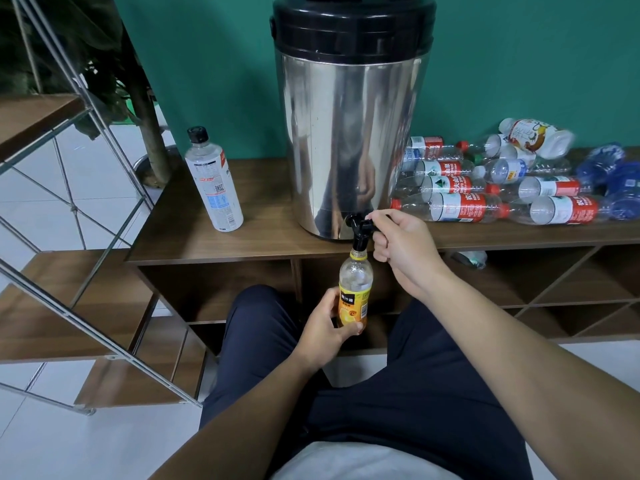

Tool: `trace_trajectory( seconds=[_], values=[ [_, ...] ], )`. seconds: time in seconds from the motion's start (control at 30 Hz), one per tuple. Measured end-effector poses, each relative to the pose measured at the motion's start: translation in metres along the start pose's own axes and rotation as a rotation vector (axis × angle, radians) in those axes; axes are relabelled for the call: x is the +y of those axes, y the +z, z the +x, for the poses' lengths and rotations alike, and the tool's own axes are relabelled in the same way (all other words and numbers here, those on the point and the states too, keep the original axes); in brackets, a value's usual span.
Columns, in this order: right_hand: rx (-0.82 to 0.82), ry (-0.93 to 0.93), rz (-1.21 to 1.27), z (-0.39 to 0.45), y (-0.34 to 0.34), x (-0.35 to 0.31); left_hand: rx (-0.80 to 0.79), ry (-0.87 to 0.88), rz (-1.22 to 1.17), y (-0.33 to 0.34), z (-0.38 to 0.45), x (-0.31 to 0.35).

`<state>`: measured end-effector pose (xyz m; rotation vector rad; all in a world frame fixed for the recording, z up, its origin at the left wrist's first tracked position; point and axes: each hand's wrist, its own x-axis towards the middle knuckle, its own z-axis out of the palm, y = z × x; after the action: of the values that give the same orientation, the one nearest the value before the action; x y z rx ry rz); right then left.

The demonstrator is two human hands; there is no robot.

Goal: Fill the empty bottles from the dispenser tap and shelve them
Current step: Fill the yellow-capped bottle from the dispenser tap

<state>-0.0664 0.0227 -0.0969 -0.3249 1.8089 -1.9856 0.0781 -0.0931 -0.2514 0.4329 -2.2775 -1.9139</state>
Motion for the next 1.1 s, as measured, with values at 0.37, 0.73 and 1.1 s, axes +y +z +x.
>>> trace_trajectory(
  seconds=[0.37, 0.73, 1.1],
  values=[
    [-0.042, 0.004, -0.092, 0.009, 0.003, -0.008, -0.001, 0.007, -0.003, 0.0, 0.002, 0.0],
    [0.009, -0.025, -0.18, 0.006, 0.005, -0.01, 0.005, 0.008, -0.006, 0.0, 0.003, 0.0],
    [0.088, -0.071, -0.29, 0.007, 0.005, -0.007, -0.001, 0.01, -0.005, -0.001, 0.003, -0.002]
  ],
)
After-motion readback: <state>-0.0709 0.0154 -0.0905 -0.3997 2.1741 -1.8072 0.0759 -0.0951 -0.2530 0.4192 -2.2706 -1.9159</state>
